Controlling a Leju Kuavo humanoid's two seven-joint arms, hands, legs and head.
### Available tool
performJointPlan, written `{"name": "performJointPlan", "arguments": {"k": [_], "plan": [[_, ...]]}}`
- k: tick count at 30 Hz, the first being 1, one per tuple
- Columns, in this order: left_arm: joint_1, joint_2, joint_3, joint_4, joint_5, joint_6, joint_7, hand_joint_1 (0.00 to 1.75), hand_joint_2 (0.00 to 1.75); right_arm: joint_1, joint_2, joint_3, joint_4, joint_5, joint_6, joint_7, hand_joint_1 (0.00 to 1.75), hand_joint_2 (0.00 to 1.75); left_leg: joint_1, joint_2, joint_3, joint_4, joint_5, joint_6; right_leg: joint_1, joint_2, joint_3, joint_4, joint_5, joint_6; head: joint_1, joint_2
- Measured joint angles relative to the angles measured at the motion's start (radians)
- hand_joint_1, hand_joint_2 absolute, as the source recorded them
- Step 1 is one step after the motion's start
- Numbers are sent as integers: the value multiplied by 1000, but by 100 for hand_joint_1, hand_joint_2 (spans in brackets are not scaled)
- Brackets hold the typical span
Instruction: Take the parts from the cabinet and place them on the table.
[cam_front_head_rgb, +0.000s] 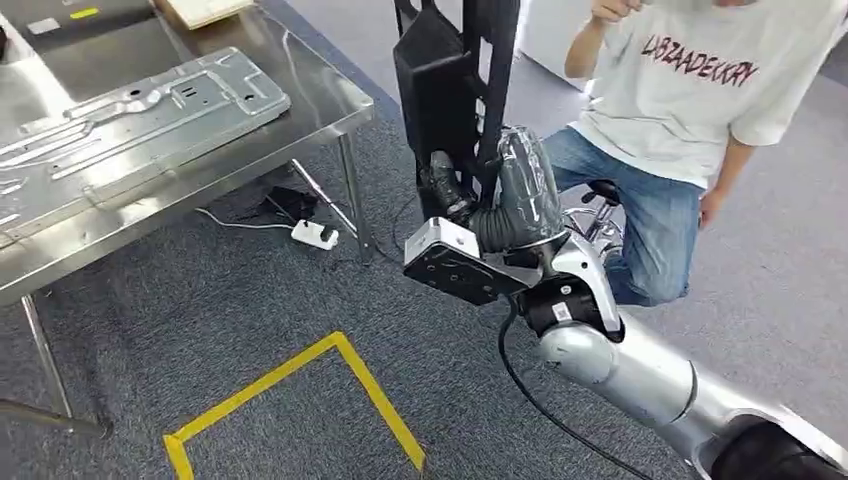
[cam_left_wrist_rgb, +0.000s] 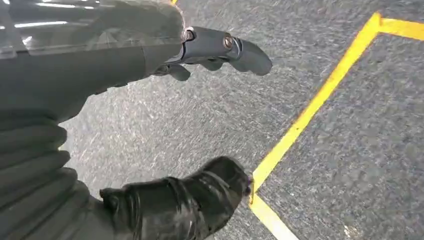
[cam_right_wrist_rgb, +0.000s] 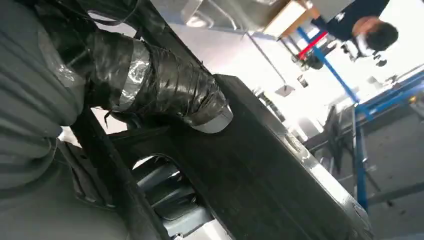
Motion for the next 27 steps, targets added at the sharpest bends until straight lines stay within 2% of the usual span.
{"name": "performJointPlan", "arguments": {"k": [1,2,3,4,5,6,7,8,9,10,11,12,13,14,15,16,17,18,19,20,21,22,23,24,25,26,27], "plan": [[2,0,0,0,2,0,0,0,175,0,0,0,1,0,0,2,175,175,0,-13,8,-7,0,1,-4,68,-2,20,-11,1,5,0],[0,0,0,0,3,0,0,0,175,-2,0,0,1,1,0,2,175,175,1,-20,11,-8,-2,12,-4,113,-34,81,-41,-1,8,0],[-3,0,0,0,4,0,0,0,175,-2,-1,0,1,1,0,2,175,175,2,-34,12,-8,-2,14,-4,127,-79,160,-72,-1,14,0],[-5,0,0,0,7,0,1,0,175,0,-2,0,2,1,1,3,175,175,2,-48,12,-8,-4,17,-4,131,-130,243,-98,1,16,0],[-6,1,0,0,7,-1,1,0,175,2,-3,0,3,1,2,6,175,175,1,-63,12,-7,-5,18,-4,131,-171,299,-105,3,15,0],[-7,1,0,0,8,-3,1,0,175,2,-3,0,4,1,3,9,175,175,1,-79,13,-5,-7,18,-4,131,-193,311,-88,4,16,0],[-6,1,-1,0,9,-4,2,0,175,2,-3,0,4,2,4,11,175,175,1,-96,15,-2,-9,17,-4,132,-188,275,-48,4,16,0],[-5,1,-1,0,9,-5,3,0,175,1,-3,0,4,3,5,11,175,175,2,-113,19,1,-12,14,-6,136,-163,202,6,3,17,0],[-3,0,-1,0,11,-5,4,0,175,-1,-5,0,4,3,7,14,175,175,4,-129,22,5,-16,11,-9,155,-127,111,60,2,18,0],[-2,0,-1,0,13,-5,3,0,175,-2,-6,0,5,3,9,16,175,175,7,-141,18,9,-20,6,-14,206,-106,44,83,1,19,0],[-7,0,-1,0,17,-5,1,0,175,-2,-7,0,6,3,9,16,175,175,1,-154,9,20,-23,0,-20,242,-94,20,68,-1,18,0],[-7,0,-1,0,25,-5,-6,0,175,-3,-7,0,6,4,10,17,175,175,10,-169,3,15,-19,-6,-17,229,-90,23,68,-2,19,0],[-4,0,-1,0,36,-10,-17,0,175,-3,-7,0,7,4,11,19,175,175,14,-180,2,10,-17,-14,-9,218,-89,20,66,-8,20,0],[0,0,-1,0,48,-14,-30,0,175,-3,-7,0,8,4,13,21,175,175,15,-198,2,7,-13,-23,-8,204,-85,17,68,-14,20,0],[2,1,0,0,59,-21,-44,0,175,-5,-8,0,9,4,13,21,175,175,15,-210,-4,6,-14,-29,-18,189,-78,6,72,-23,20,0],[7,3,0,-1,66,-23,-52,0,175,-7,-9,0,9,5,13,22,175,175,10,-156,-4,23,-22,-30,-16,173,-68,-2,74,-27,19,0],[7,3,0,-1,73,-25,-61,0,175,-7,-9,0,9,5,15,22,175,175,6,-96,-26,67,-50,-35,-14,160,-62,-8,73,-35,4,0],[4,2,0,-2,81,-26,-78,0,175,-10,-10,0,9,6,15,22,175,175,9,-65,-63,137,-84,-40,-10,144,-60,-9,72,-40,6,0],[2,1,0,-2,87,-22,-101,0,175,-9,-10,0,9,7,15,24,175,175,13,-47,-101,208,-112,-42,-8,129,-57,-8,69,-42,5,0],[2,0,0,-3,97,-17,-132,0,175,-8,-11,0,9,7,15,29,175,175,16,-39,-135,269,-130,-45,-6,111,-56,-8,66,-43,5,0],[2,0,0,-3,108,-16,-166,0,175,-6,-12,0,10,7,15,32,175,175,17,-36,-150,291,-127,-46,-5,96,-54,-8,62,-43,5,0],[2,0,2,-3,124,-19,-188,0,175,-5,-14,0,10,7,15,34,175,175,19,-32,-138,264,-102,-48,-5,81,-51,-8,59,-41,5,0],[3,0,3,-3,139,-32,-206,0,175,-4,-16,0,11,6,14,35,175,175,20,-27,-102,195,-62,-48,-6,67,-46,-8,54,-39,5,0],[3,0,7,-3,154,-50,-218,0,175,-3,-18,0,12,6,15,36,175,175,20,-14,-54,108,-21,-47,-6,55,-40,-7,49,-35,5,0],[3,0,10,-3,160,-64,-229,0,175,-3,-19,0,12,6,14,36,175,175,19,16,-11,29,5,-44,-6,46,-34,-5,44,-31,4,0],[0,0,11,-3,167,-76,-238,0,175,-3,-22,0,12,6,14,36,175,175,0,46,3,14,-18,-36,2,36,-33,-7,39,-24,4,0],[0,-1,13,-3,169,-80,-241,0,175,-4,-25,0,13,6,14,36,175,175,4,36,4,2,-12,-29,4,30,-33,-3,36,-19,7,0]]}}
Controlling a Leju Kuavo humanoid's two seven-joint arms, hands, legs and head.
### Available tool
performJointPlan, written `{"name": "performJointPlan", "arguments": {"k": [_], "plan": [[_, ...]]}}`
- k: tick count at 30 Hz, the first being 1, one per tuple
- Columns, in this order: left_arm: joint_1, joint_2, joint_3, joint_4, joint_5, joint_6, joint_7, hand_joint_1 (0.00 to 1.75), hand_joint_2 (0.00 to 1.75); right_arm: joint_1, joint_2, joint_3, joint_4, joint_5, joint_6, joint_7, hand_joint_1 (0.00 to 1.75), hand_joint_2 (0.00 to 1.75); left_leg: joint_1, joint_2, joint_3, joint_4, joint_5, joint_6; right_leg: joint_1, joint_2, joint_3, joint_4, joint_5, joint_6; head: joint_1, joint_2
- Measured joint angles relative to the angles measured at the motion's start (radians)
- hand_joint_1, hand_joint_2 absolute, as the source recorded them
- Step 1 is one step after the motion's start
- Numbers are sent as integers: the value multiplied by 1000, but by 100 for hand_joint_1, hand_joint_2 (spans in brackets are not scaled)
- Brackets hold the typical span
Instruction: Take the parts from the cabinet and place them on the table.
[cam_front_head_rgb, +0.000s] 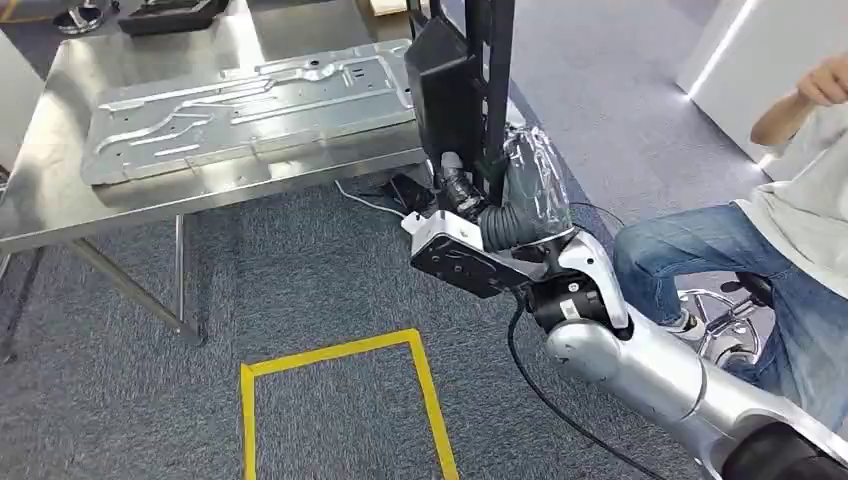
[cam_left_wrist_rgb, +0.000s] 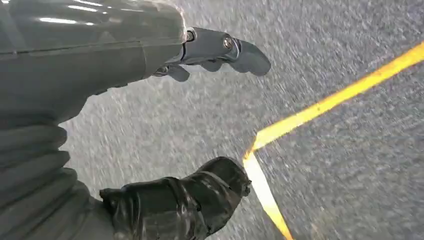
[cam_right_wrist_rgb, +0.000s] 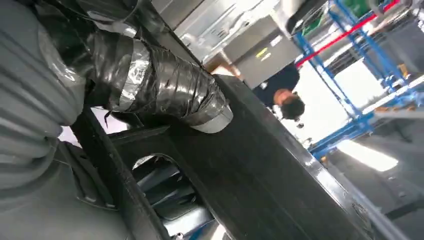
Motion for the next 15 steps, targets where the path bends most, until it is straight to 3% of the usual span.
{"name": "performJointPlan", "arguments": {"k": [3,4,5,6,7,9,10,11,13,14,15], "plan": [[0,0,19,0,41,-35,-23,0,175,3,-4,0,4,0,3,0,175,175,-6,-37,2,3,-9,20,-2,-29,20,-9,-10,20,3,0],[1,0,21,-1,52,-43,-34,0,175,3,-4,0,3,0,4,2,175,175,2,-47,13,-5,-7,27,-7,-26,24,-10,-18,28,4,0],[1,0,23,-1,69,-58,-54,0,175,3,-13,0,5,0,5,5,175,175,3,-58,21,-11,-8,31,-12,30,18,22,-36,30,14,0],[-2,0,32,-2,82,-72,-71,0,175,3,-18,0,5,0,5,6,175,175,4,-69,24,-10,-9,38,-13,73,-25,104,-75,29,18,0],[-5,0,42,-2,92,-76,-81,0,175,5,-19,0,6,0,6,7,175,175,4,-82,24,-10,-11,42,-13,91,-78,196,-109,30,21,0],[-11,2,57,-2,113,-80,-92,0,175,14,-29,0,8,-1,10,16,175,175,0,-97,26,-8,-15,48,-13,100,-156,307,-127,31,21,0],[-10,3,66,-2,116,-85,-95,0,175,16,-37,0,11,-5,16,19,175,175,-1,-111,28,-6,-17,49,-13,101,-164,297,-97,30,22,0],[-8,4,70,-2,121,-88,-96,0,175,16,-43,0,13,-7,21,22,175,175,-1,-121,32,-4,-21,48,-13,101,-150,241,-48,27,21,0],[-7,5,79,-2,127,-96,-99,0,175,10,-53,0,14,-11,28,29,175,175,-1,-135,40,0,-29,44,-11,106,-89,75,52,17,22,0],[-7,5,86,-2,134,-105,-100,0,175,5,-58,0,16,-11,31,42,175,175,0,-138,39,1,-32,41,-9,120,-73,31,52,10,22,0],[-10,5,92,-2,136,-114,-101,0,175,-4,-59,0,18,-11,35,62,175,175,-5,-143,32,8,-35,35,-6,122,-57,4,49,8,21,0]]}}
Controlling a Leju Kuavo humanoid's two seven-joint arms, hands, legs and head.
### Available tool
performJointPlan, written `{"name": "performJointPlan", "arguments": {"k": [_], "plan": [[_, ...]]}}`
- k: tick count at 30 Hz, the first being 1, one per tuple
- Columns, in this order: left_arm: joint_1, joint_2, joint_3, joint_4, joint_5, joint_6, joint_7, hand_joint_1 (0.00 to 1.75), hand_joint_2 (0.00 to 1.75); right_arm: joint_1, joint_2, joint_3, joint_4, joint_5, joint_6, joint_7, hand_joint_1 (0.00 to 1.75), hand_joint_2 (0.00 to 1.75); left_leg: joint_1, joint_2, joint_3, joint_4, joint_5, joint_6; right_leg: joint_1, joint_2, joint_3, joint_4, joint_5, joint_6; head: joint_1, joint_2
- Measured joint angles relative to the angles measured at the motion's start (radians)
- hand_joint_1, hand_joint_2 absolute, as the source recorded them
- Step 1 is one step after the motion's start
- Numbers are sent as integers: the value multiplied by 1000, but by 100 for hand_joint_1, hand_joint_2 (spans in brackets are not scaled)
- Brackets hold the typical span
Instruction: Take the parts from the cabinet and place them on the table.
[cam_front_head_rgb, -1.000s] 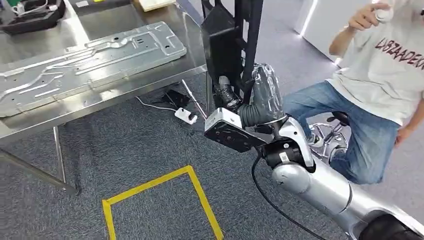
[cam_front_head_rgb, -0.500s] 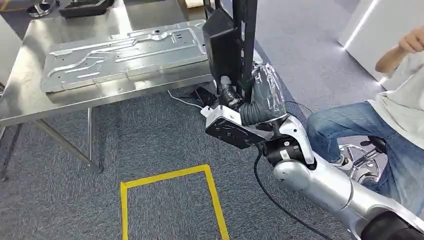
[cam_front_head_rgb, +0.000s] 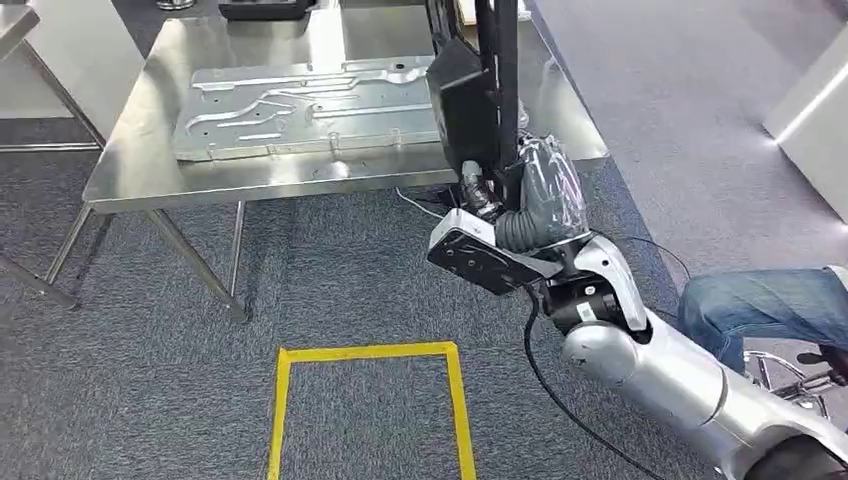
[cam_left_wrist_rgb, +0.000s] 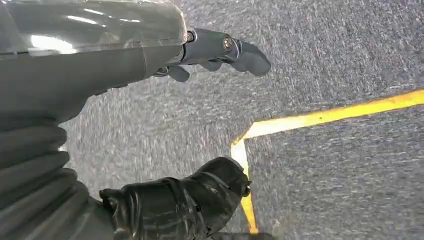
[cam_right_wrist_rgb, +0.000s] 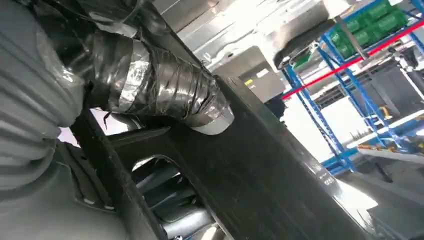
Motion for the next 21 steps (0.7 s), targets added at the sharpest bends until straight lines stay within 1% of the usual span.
{"name": "performJointPlan", "arguments": {"k": [1,2,3,4,5,6,7,8,9,10,11,12,13,14,15,16,17,18,19,20,21], "plan": [[0,0,2,0,7,-8,-1,0,175,-7,-5,0,4,1,5,22,175,175,4,0,-2,-5,3,-5,2,-1,-4,7,0,-1,1,0],[2,1,5,0,18,-30,-2,0,175,-14,-11,-2,11,1,17,45,175,175,6,-2,-2,-7,3,-10,4,-1,-4,5,0,-3,0,0],[4,1,8,0,31,-62,-6,0,175,-22,-18,-2,17,1,35,62,175,175,5,-4,0,-11,3,-16,3,-2,-3,2,1,-7,0,0],[4,10,14,0,38,-91,-10,0,175,-32,-23,-2,22,2,55,74,175,175,-2,-3,0,-9,-2,-20,-11,-6,4,-11,6,-13,-1,0],[5,11,19,0,40,-106,-12,0,175,-47,-29,-2,28,8,80,92,175,175,-2,30,-9,13,-20,-25,-11,-9,11,-19,7,-18,-1,0],[3,11,20,0,41,-116,-13,0,175,-64,-38,-2,34,19,98,109,175,175,1,50,-34,65,-51,-30,-11,-13,13,-20,8,-22,-10,0],[0,10,20,0,42,-126,-13,0,175,-80,-48,-2,42,36,123,127,175,175,7,60,-75,147,-85,-35,-11,-18,14,-20,6,-25,-8,0],[0,11,20,0,42,-134,-13,0,175,-91,-58,-2,49,61,148,144,175,175,11,64,-113,217,-109,-40,-10,-21,15,-20,5,-25,-8,0],[0,11,20,0,42,-137,-13,0,175,-100,-66,-2,55,85,170,158,175,175,13,66,-140,264,-120,-43,-10,-25,15,-20,4,-25,-8,0],[1,11,20,0,41,-143,-13,0,175,-112,-80,-2,67,123,201,177,175,175,18,69,-160,288,-112,-47,-12,-28,17,-19,2,-23,-9,0],[2,11,20,0,40,-148,-13,0,175,-120,-88,-2,75,153,225,191,175,175,21,72,-149,254,-78,-50,-14,-30,19,-19,0,-20,-8,0],[2,12,20,0,40,-154,-14,0,175,-129,-98,-2,82,177,241,198,175,175,23,75,-116,180,-33,-52,-18,-33,22,-17,-4,-14,-8,0],[2,13,20,0,39,-158,-17,0,175,-137,-105,-2,86,194,250,204,175,175,26,79,-76,98,10,-55,-20,-35,26,-15,-9,-9,-8,0],[2,13,20,0,39,-164,-22,0,175,-149,-113,-2,91,212,261,208,175,175,29,87,-41,13,30,-59,-21,-39,28,-10,-16,0,-8,0],[0,12,20,0,39,-169,-24,0,175,-160,-123,-2,96,223,270,210,175,175,19,87,-25,-2,15,-57,-13,-39,22,-3,-21,9,-13,0],[-1,12,20,0,39,-172,-27,0,175,-169,-134,-2,101,231,281,213,175,175,21,84,-29,4,14,-43,-12,-39,22,-7,-21,13,-8,0],[2,12,20,0,39,-172,-31,0,175,-173,-135,-2,105,243,292,214,175,175,19,83,-29,4,11,-38,-11,-40,26,-9,-22,18,-9,0],[3,12,20,0,39,-173,-34,0,175,-176,-139,-2,108,256,304,215,175,175,17,81,-29,5,9,-31,-13,-41,30,-14,-21,23,-8,0],[2,12,20,0,38,-174,-35,0,175,-179,-142,-2,110,267,315,216,175,175,19,80,-23,0,11,-21,-15,-41,33,-14,-26,31,-9,0],[1,12,20,0,38,-175,-37,0,175,-181,-150,-2,113,274,321,216,175,175,22,77,-18,-3,10,-14,-17,-36,24,6,-37,34,-5,0],[0,12,20,0,38,-175,-38,0,175,-187,-157,-1,116,277,323,216,175,175,22,75,-15,-3,5,-7,-17,-32,1,55,-60,32,-2,0]]}}
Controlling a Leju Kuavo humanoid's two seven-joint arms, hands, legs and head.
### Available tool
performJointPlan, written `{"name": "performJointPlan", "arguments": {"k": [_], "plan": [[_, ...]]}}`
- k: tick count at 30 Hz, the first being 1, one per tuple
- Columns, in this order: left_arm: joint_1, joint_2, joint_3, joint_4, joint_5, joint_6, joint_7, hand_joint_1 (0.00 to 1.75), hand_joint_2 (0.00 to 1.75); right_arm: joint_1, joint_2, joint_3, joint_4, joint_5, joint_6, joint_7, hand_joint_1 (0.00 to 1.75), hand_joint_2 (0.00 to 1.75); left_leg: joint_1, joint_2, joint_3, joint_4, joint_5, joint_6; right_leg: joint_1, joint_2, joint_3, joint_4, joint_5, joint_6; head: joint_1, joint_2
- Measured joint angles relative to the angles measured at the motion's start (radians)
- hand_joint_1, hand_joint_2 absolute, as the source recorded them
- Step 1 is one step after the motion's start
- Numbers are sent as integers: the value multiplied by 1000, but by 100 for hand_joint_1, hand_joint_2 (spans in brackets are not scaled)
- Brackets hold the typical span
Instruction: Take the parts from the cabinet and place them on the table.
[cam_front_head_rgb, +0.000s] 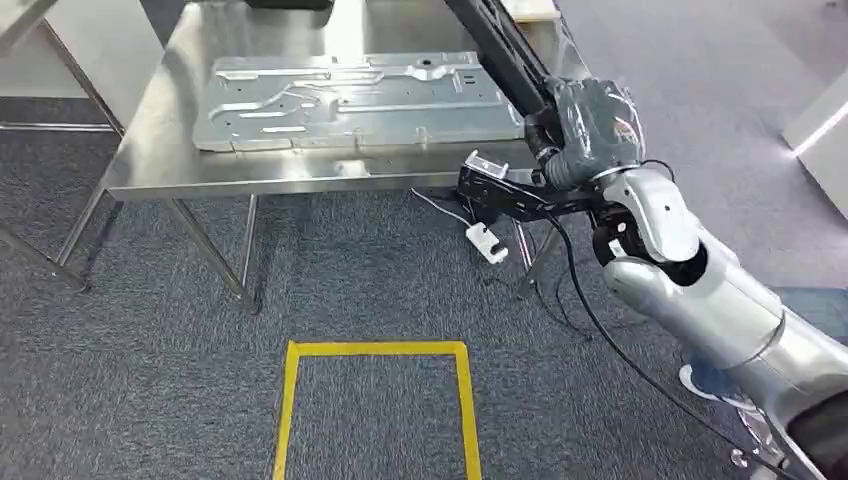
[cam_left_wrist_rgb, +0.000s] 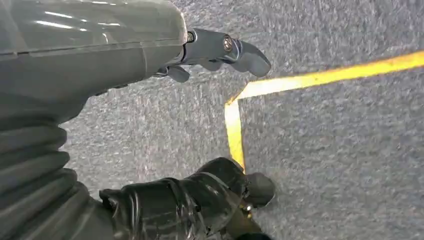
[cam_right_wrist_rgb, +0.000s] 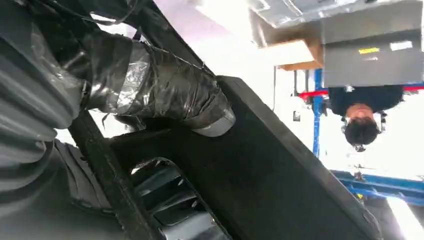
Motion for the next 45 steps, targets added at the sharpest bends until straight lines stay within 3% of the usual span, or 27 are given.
{"name": "performJointPlan", "arguments": {"k": [3,5,8,9,12,14,15,18,19,21,23,25,26,27,29,31,32,33,35,36,37,38,39,40,42,43,45], "plan": [[-1,2,0,0,0,0,-1,0,175,-9,-10,3,6,28,17,0,175,175,-8,-4,12,0,-14,16,7,6,-137,235,-70,-2,3,0],[1,2,0,0,0,-7,-2,0,175,-9,-13,7,11,44,28,0,175,175,-14,-11,29,1,-28,18,10,8,-158,233,-27,-9,3,0],[1,1,0,0,10,-44,-11,0,175,-16,-18,18,12,108,65,-20,175,175,-17,-17,63,0,-51,15,27,12,-57,-22,118,-38,3,0],[0,-2,0,0,10,-51,-13,0,175,-20,-18,23,13,135,78,-34,175,175,-21,-17,65,-2,-58,9,33,12,-40,-37,89,-46,1,0],[-2,-1,0,0,9,-54,-12,0,175,-32,-16,56,11,209,118,-90,175,175,-17,-17,75,-18,-68,-6,37,13,-23,-59,73,-53,2,0],[-2,0,0,-3,8,-50,-10,0,175,-30,-14,76,6,252,137,-114,175,175,-20,-14,93,-19,-78,-16,23,12,18,-93,70,-57,0,0],[-4,0,0,-3,8,-48,-10,0,175,-32,-14,83,4,264,140,-121,175,175,-22,-11,78,22,-84,-19,22,8,40,-103,62,-67,-4,0],[-2,-2,-1,-3,8,-48,-8,0,175,-39,-9,105,4,275,147,-124,175,175,-14,-9,-80,254,-128,-29,26,0,89,-112,27,-69,-6,0],[2,-2,-1,-3,9,-48,-6,0,175,-38,-7,114,4,275,148,-125,175,175,-13,-9,-121,289,-117,-32,26,0,106,-112,12,-69,-6,0],[11,-2,-1,-3,13,-48,-5,0,175,-37,-6,127,3,276,153,-134,175,175,-8,-7,-147,233,-21,-39,25,2,148,-112,-21,-65,-7,0],[14,-2,-1,-3,23,-49,-5,0,175,-39,-3,134,4,278,172,-146,175,175,1,0,-104,22,149,-43,23,1,206,-113,-68,-56,-7,0],[16,-4,-2,-2,23,-49,-1,0,175,-48,-1,144,4,282,193,-159,175,175,-9,0,-79,32,115,-43,24,3,217,-130,-89,-41,-3,0],[9,-5,-2,-2,23,-47,-1,0,175,-49,0,149,3,282,200,-163,175,175,-19,0,-49,-7,63,-30,16,6,222,-137,-91,-33,-5,0],[7,-4,-2,-2,23,-46,5,0,175,-49,4,155,3,284,203,-163,175,175,-21,0,-46,-6,53,-18,15,6,241,-137,-90,-27,-3,0],[5,-2,-2,-4,23,-44,5,0,175,-44,6,160,3,285,203,-167,175,175,-18,-3,-12,-14,29,-3,14,11,187,-33,-39,-20,-5,0],[9,-2,-2,-3,23,-42,6,0,175,-38,7,161,3,287,203,-169,175,175,-14,-4,33,-29,1,4,12,11,57,162,37,-14,2,0],[9,-1,-2,-3,23,-41,6,0,175,-37,8,164,4,288,204,-169,175,175,-14,-5,57,-35,-17,8,10,12,-17,233,29,-10,3,0],[10,0,-2,-3,24,-39,8,0,175,-32,8,167,6,288,204,-169,175,175,-14,-5,85,-40,-29,10,9,11,-74,268,-16,-9,3,0],[11,0,-2,-3,25,-24,16,0,175,-22,7,178,8,290,206,-169,175,175,-14,-13,147,-52,-61,10,9,11,-145,249,-127,-13,5,0],[10,-1,-3,-3,27,-12,25,0,175,-21,7,183,8,291,207,-169,175,175,-12,-19,180,-57,-81,7,9,11,-166,211,-156,-14,3,0],[10,-3,-3,-3,27,10,35,0,175,-21,7,187,8,293,208,-169,175,175,-10,-24,213,-60,-104,2,12,11,-176,147,-139,-16,4,0],[10,-6,-3,-3,26,34,45,0,175,-20,7,190,8,293,210,-168,175,175,-8,-28,242,-60,-128,0,16,11,-179,75,-68,-19,5,0],[12,-7,-3,-3,25,52,51,0,175,-16,7,193,9,294,212,-166,175,175,-7,-29,253,-62,-152,-4,21,11,-178,-9,78,-26,7,0],[16,-9,-3,-1,25,68,59,0,175,-10,7,196,13,295,216,-164,175,175,-9,-34,284,-49,-175,-6,28,12,-191,-90,253,-33,12,0],[11,-12,-4,-1,24,88,76,0,175,1,3,200,9,295,224,-159,175,175,-14,-38,288,-61,-213,-26,34,22,-186,-50,255,-48,5,0],[9,-11,-4,-2,23,98,80,0,175,8,2,200,8,295,225,-157,175,175,-10,-35,302,-48,-195,-30,32,20,-184,-51,240,-59,10,0],[6,-9,-4,-2,22,102,88,0,175,8,0,200,2,296,225,-153,175,175,-10,-28,264,18,-162,-37,25,20,-162,-63,229,-73,12,0]]}}
